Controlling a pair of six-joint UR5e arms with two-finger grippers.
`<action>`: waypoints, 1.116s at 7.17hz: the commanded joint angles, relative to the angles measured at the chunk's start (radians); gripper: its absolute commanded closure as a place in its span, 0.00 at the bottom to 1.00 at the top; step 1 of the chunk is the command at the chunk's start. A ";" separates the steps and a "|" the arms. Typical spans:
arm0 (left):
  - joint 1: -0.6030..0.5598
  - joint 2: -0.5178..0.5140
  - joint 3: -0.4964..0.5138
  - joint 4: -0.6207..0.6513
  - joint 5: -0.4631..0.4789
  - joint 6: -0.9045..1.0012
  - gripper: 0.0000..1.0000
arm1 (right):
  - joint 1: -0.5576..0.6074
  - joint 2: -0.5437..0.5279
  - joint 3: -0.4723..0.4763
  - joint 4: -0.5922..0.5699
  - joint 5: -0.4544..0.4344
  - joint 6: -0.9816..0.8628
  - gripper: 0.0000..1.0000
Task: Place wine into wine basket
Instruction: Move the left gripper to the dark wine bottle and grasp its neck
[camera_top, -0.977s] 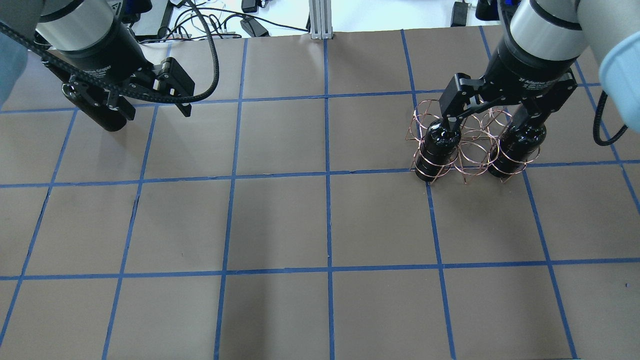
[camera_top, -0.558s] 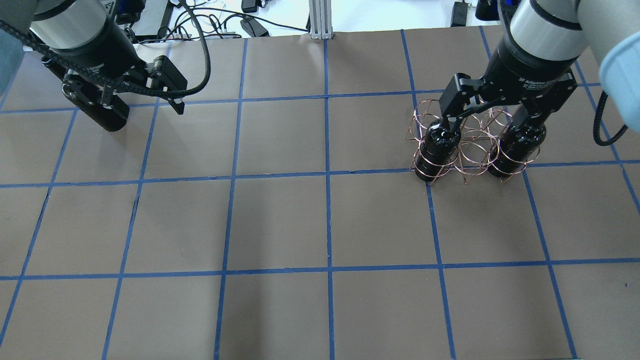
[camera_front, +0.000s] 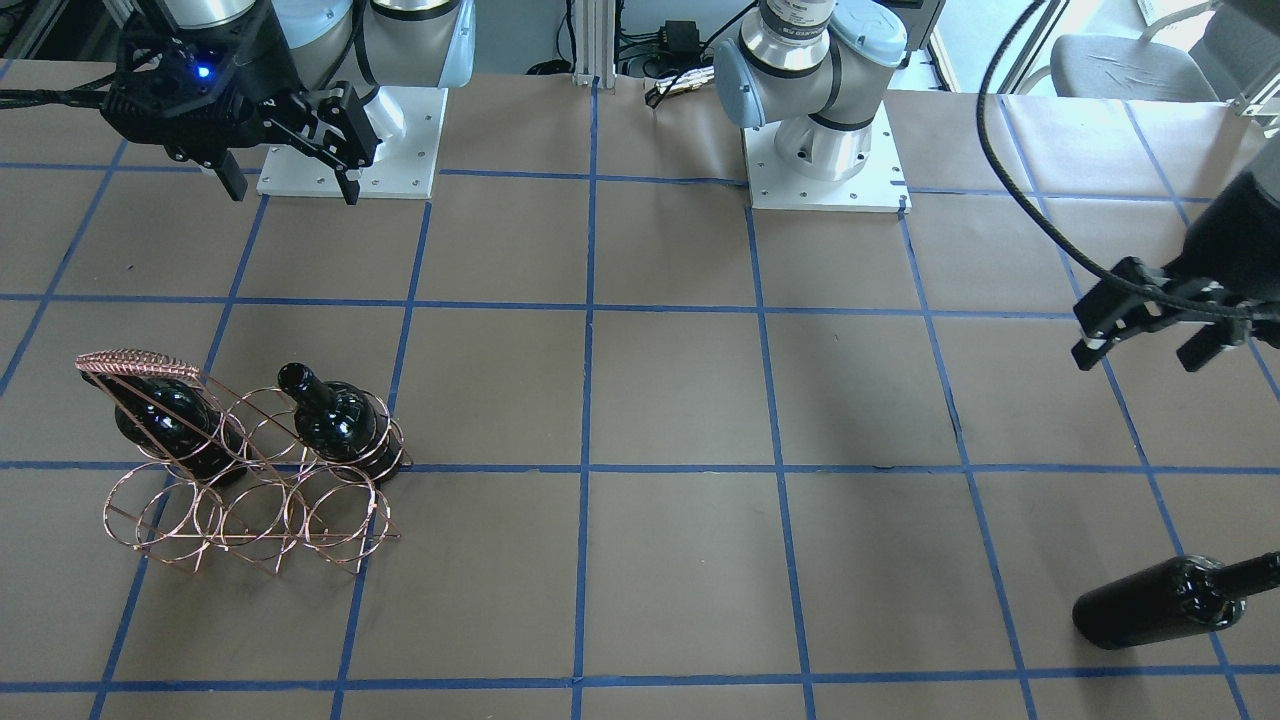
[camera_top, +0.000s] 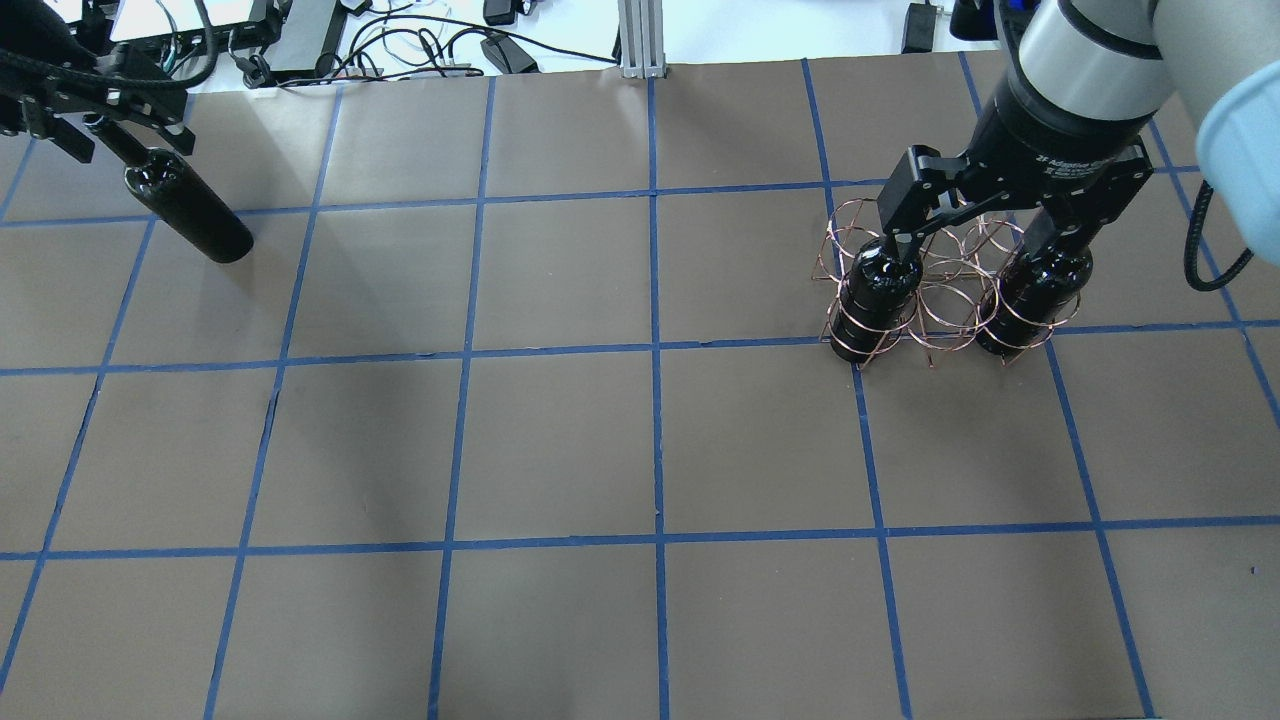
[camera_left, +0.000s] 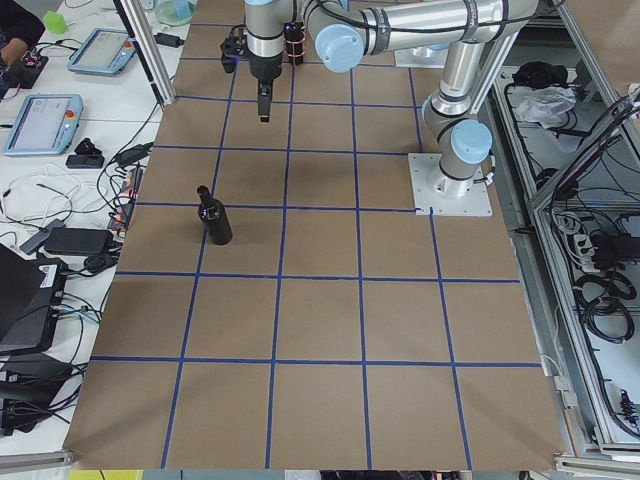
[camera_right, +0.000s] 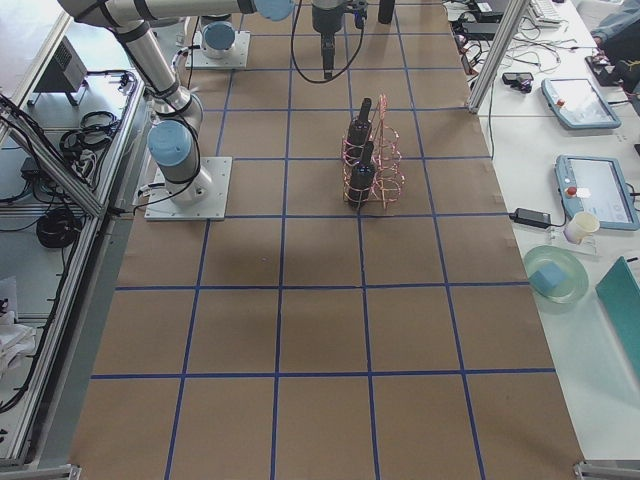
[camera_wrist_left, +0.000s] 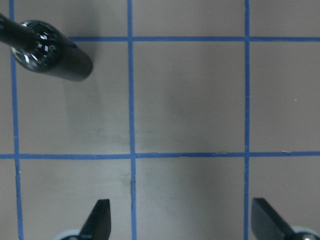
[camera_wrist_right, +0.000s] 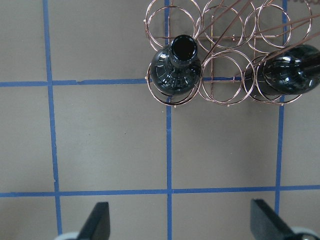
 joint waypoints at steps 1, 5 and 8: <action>0.070 -0.106 0.072 0.043 0.001 0.073 0.00 | 0.000 0.000 0.000 0.000 0.000 0.000 0.00; 0.119 -0.264 0.155 0.133 0.010 0.070 0.00 | 0.000 0.000 0.000 0.000 0.002 0.000 0.00; 0.120 -0.339 0.205 0.182 0.001 0.065 0.00 | 0.000 0.000 0.000 0.000 0.000 0.000 0.00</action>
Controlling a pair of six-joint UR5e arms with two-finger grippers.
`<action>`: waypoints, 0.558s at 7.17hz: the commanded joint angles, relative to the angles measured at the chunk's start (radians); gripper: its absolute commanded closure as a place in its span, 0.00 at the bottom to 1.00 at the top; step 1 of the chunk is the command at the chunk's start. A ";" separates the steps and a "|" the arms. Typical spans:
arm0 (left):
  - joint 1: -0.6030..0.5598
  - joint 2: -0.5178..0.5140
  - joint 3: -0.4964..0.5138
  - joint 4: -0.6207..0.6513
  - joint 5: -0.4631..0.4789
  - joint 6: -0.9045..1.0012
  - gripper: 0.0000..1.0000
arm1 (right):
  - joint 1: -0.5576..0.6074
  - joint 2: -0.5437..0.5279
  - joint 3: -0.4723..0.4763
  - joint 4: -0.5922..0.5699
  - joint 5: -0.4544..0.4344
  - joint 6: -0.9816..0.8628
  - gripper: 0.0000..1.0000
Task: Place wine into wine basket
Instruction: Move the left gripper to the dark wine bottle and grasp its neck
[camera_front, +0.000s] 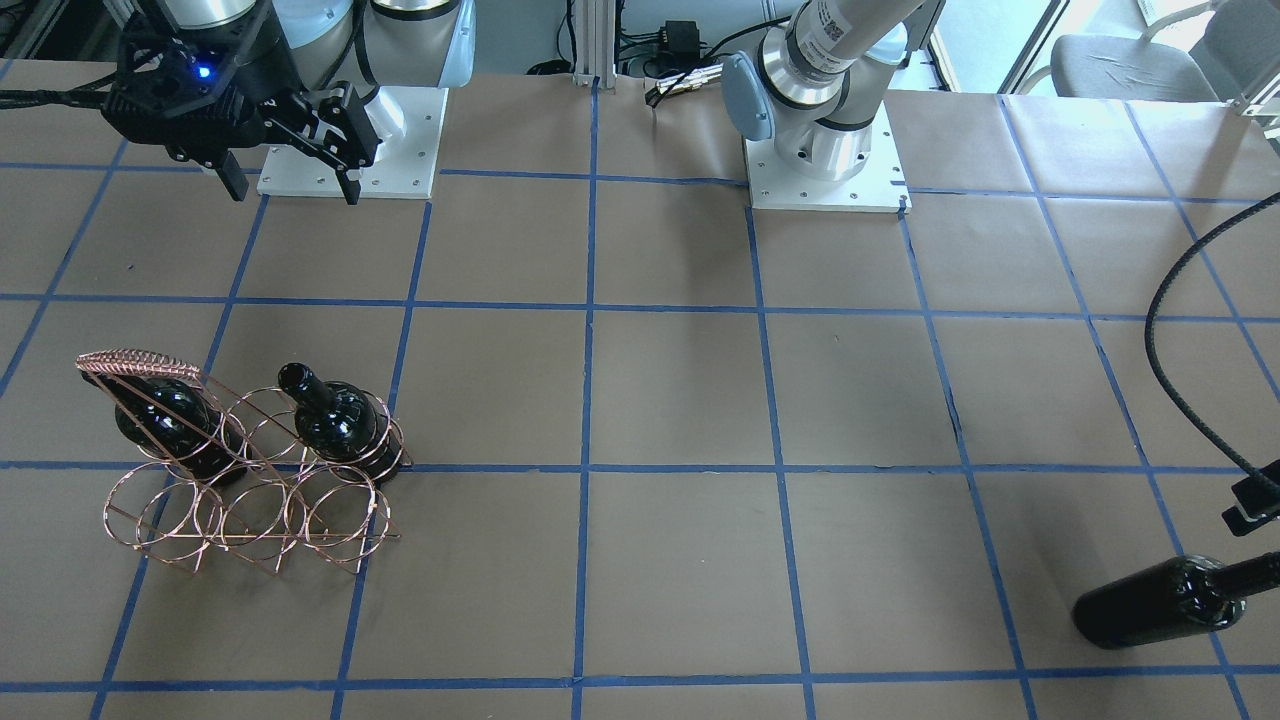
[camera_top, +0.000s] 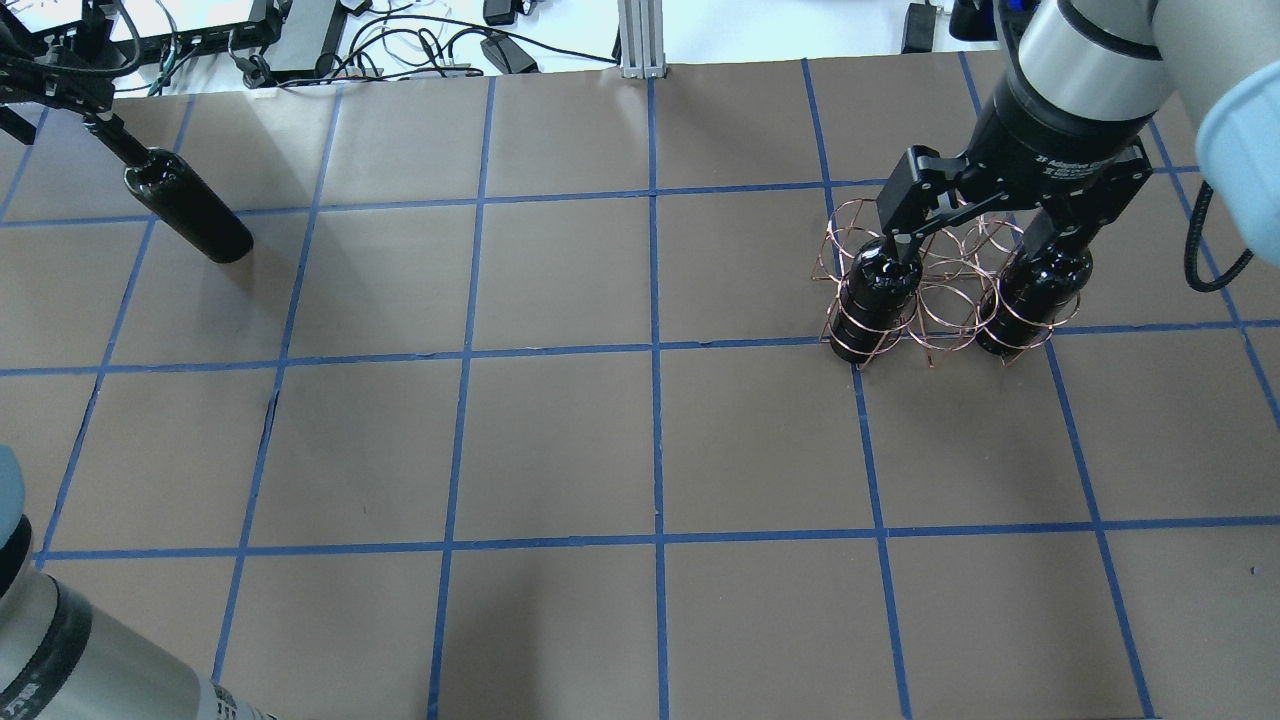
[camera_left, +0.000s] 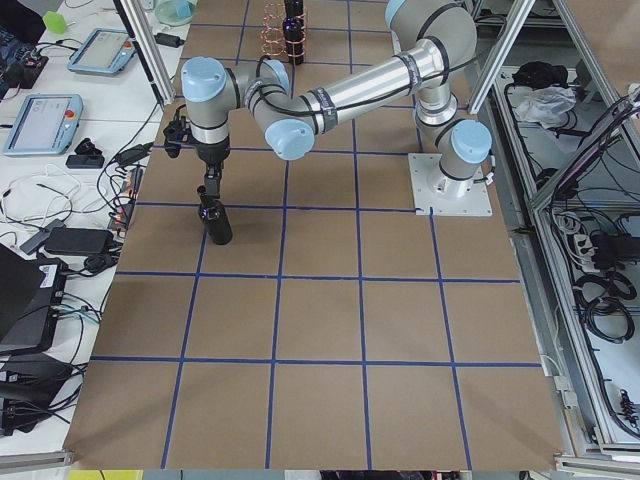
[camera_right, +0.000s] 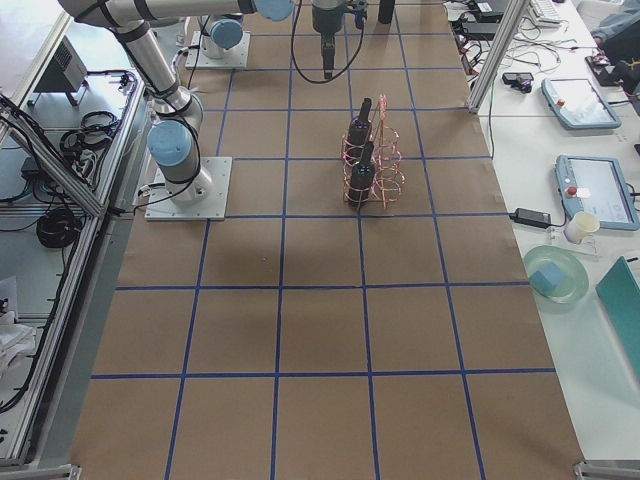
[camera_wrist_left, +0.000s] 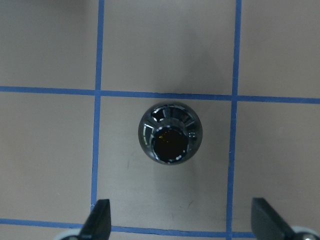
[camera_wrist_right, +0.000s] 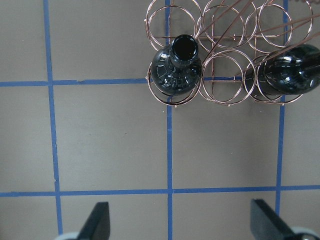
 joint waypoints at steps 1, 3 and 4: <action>0.001 -0.042 0.015 0.049 -0.012 -0.005 0.00 | 0.000 0.000 0.000 0.000 -0.001 -0.001 0.00; 0.001 -0.053 0.013 0.073 -0.032 -0.030 0.00 | 0.000 0.000 0.000 0.000 -0.001 0.000 0.00; 0.001 -0.056 0.011 0.073 -0.035 -0.030 0.00 | 0.000 0.000 0.000 0.000 -0.001 0.000 0.00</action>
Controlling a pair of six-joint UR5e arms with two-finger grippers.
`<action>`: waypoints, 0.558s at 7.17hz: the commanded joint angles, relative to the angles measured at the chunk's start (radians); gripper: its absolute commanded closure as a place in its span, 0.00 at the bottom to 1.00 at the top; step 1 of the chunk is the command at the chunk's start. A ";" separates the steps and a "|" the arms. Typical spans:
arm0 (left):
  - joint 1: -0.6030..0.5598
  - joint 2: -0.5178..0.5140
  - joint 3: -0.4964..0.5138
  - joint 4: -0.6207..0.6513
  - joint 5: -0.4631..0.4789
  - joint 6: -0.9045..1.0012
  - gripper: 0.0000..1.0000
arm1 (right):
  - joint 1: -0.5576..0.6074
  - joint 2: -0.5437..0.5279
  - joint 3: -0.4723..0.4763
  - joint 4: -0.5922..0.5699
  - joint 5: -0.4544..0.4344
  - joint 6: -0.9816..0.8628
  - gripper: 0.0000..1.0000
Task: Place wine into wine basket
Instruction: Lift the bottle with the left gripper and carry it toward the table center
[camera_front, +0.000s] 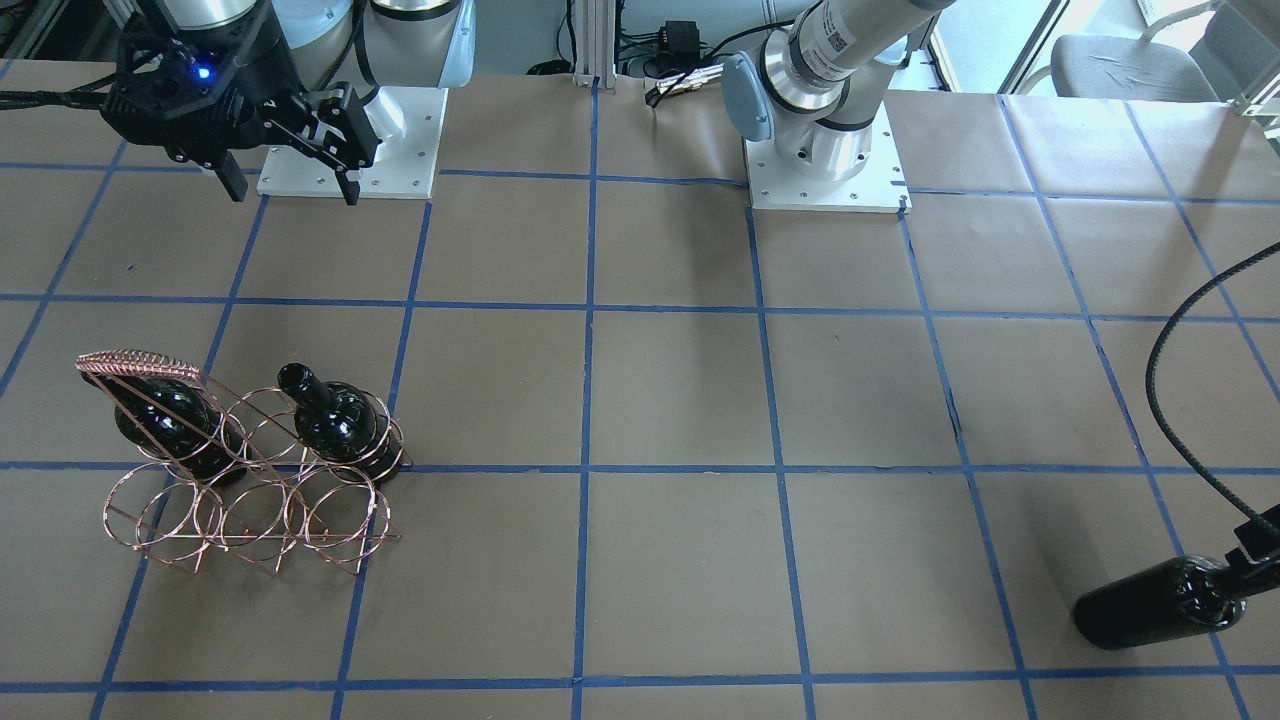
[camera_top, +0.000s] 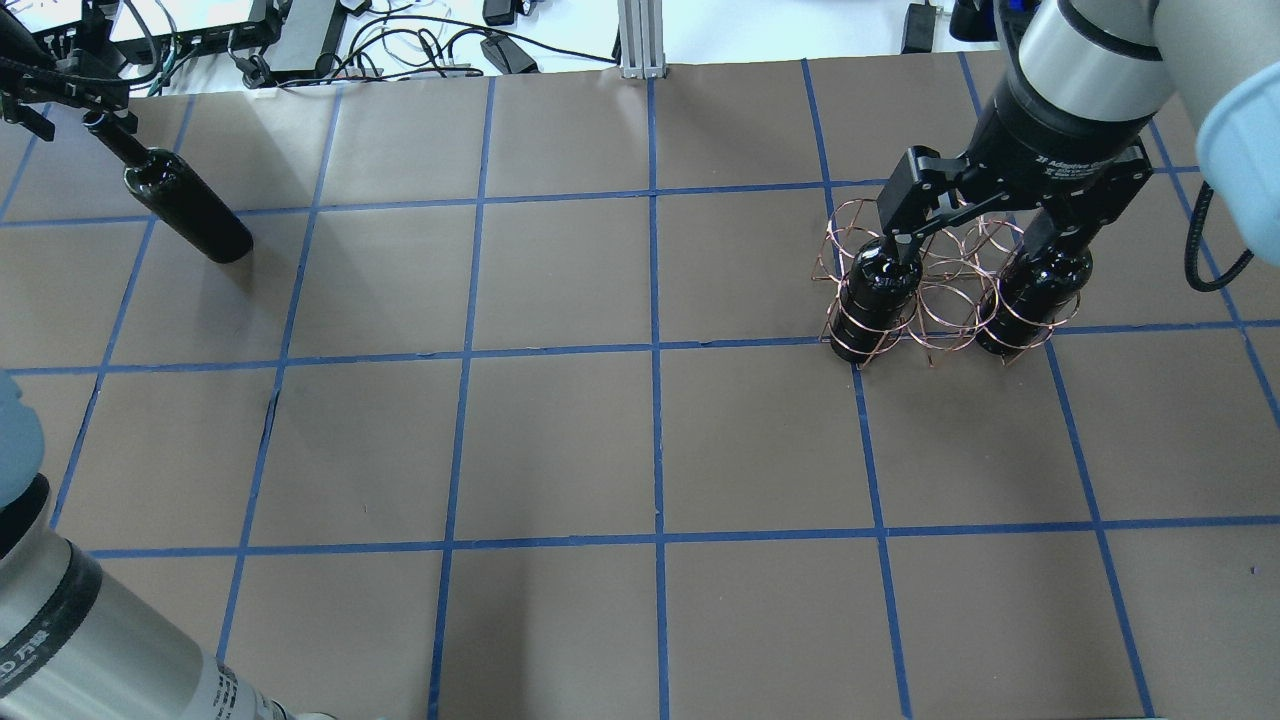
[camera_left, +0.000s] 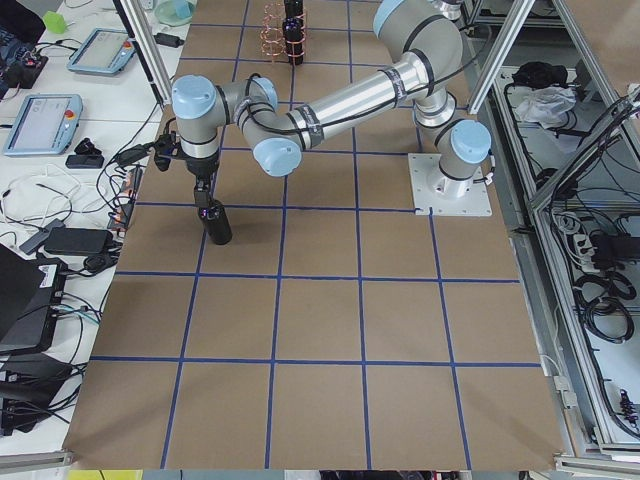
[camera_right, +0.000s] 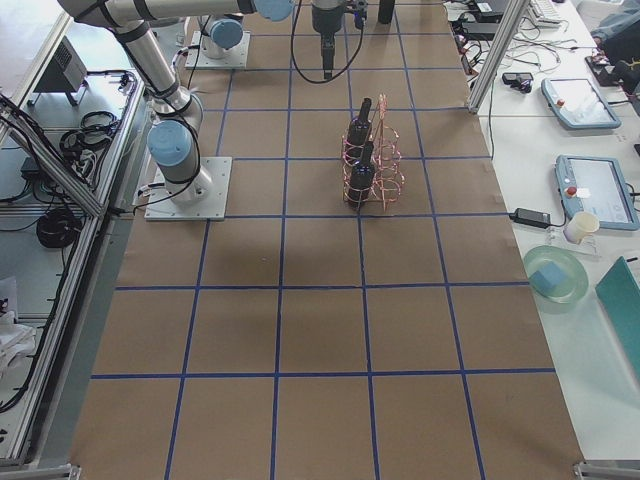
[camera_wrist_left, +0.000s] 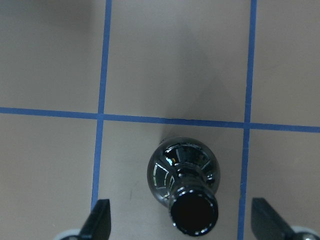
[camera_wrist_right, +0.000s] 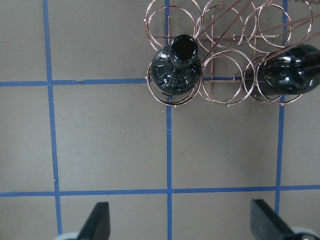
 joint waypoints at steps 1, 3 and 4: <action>-0.002 -0.005 -0.001 0.004 -0.009 -0.004 0.00 | 0.000 0.000 0.000 0.000 0.000 0.000 0.00; -0.009 -0.005 -0.006 -0.004 -0.009 0.006 0.12 | 0.000 -0.002 0.000 0.000 0.000 0.000 0.00; -0.009 -0.005 -0.010 -0.007 -0.006 0.009 0.26 | 0.000 0.000 0.000 0.000 0.002 0.000 0.00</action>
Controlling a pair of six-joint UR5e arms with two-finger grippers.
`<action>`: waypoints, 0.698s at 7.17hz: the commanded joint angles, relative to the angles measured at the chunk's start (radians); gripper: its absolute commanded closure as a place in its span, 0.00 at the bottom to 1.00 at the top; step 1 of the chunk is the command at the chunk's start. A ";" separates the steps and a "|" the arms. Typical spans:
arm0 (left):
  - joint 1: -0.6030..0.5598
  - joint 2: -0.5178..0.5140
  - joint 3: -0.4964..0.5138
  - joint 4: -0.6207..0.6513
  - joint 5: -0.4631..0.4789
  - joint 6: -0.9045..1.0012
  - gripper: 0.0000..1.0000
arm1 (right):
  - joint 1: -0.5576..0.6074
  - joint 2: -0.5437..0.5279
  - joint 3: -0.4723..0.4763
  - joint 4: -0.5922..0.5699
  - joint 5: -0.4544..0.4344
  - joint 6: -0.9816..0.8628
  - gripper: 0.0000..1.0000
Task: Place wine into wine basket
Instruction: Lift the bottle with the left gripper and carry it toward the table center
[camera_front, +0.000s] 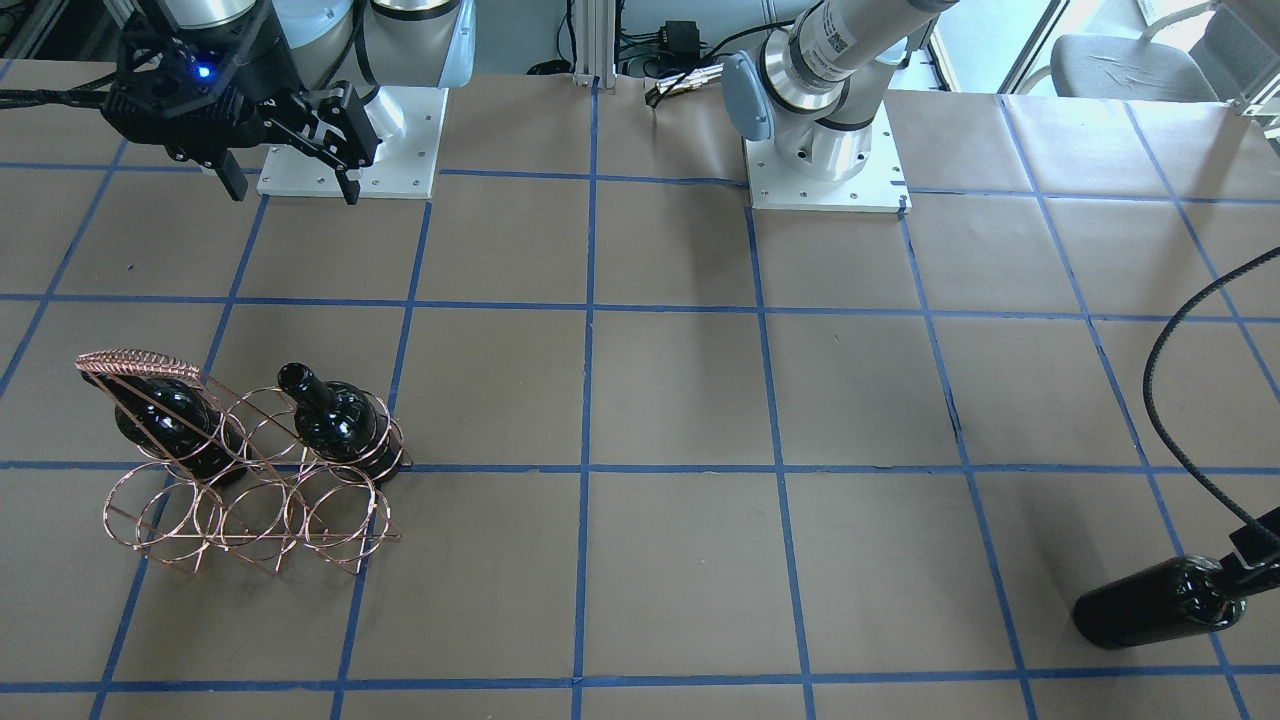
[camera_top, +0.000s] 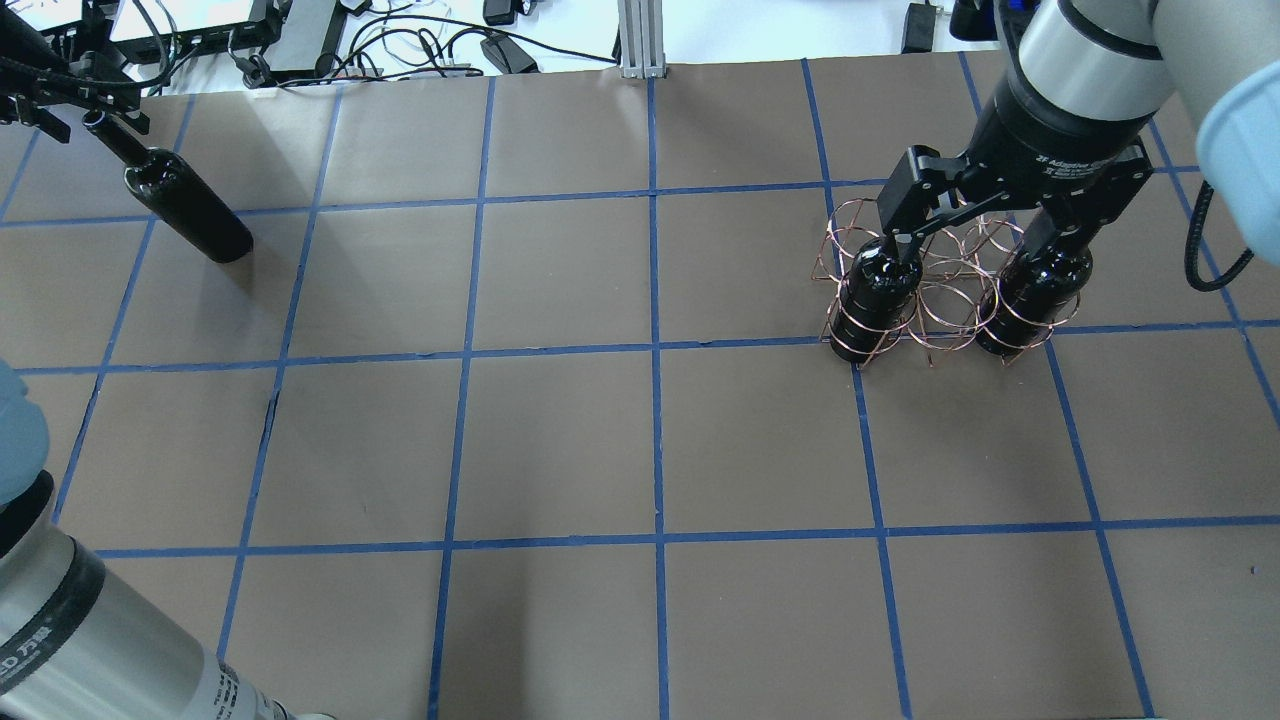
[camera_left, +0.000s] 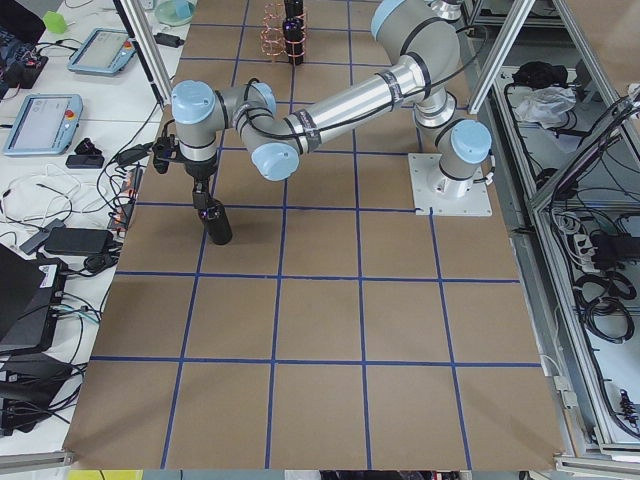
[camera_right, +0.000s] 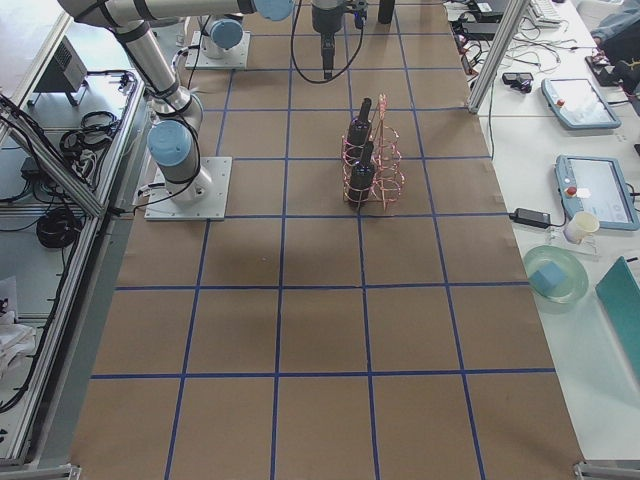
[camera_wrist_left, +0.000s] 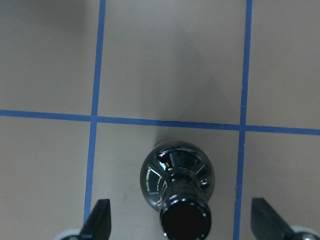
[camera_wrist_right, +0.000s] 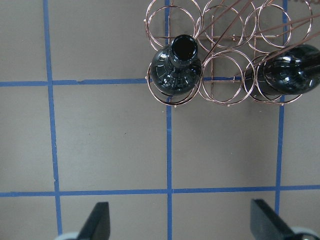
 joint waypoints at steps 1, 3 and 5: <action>-0.002 0.003 -0.005 -0.009 0.014 0.004 0.54 | 0.000 -0.001 0.000 0.000 0.003 0.000 0.00; -0.002 0.003 -0.005 -0.017 0.014 0.004 1.00 | 0.000 -0.001 0.000 0.000 0.001 0.000 0.00; -0.002 0.005 -0.005 -0.009 0.010 0.029 1.00 | 0.000 -0.001 0.000 0.000 0.001 0.000 0.00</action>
